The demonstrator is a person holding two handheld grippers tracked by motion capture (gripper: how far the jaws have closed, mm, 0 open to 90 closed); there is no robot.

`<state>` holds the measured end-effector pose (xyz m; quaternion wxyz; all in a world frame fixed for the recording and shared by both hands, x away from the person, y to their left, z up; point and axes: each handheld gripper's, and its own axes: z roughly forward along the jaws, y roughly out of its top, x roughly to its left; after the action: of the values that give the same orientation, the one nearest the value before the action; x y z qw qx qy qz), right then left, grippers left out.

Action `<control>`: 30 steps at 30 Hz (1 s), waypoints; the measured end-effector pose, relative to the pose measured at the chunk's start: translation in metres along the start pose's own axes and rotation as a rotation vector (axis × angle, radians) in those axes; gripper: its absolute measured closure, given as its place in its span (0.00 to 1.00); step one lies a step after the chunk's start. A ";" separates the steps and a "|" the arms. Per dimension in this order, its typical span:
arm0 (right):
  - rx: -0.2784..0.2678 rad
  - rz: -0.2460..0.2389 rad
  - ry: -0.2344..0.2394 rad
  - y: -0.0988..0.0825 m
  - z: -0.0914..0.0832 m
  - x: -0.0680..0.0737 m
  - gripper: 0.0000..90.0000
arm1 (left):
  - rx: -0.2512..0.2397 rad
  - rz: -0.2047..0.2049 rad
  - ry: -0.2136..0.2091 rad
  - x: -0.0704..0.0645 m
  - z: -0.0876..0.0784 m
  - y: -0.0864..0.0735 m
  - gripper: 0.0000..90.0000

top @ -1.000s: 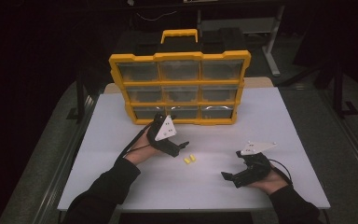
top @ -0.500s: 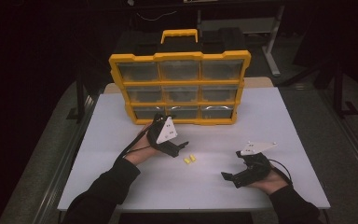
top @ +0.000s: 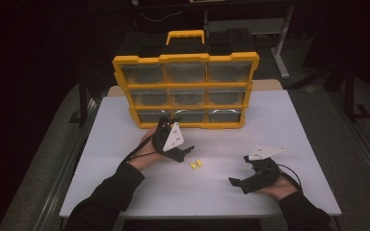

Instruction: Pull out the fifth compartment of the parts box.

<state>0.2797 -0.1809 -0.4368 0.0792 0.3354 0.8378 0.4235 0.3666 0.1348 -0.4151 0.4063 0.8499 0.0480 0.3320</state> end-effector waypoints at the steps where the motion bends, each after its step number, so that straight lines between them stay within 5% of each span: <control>1: 0.000 0.000 0.000 0.000 0.000 0.000 0.00 | 0.000 0.003 0.003 0.000 0.000 0.000 0.00; 30: 0.001 0.000 0.001 0.000 0.000 0.000 0.00 | 0.011 0.153 0.078 -0.008 -0.002 0.004 0.00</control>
<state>0.2798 -0.1809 -0.4368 0.0785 0.3352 0.8381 0.4233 0.3586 0.1305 -0.4163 0.3729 0.8398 0.0007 0.3946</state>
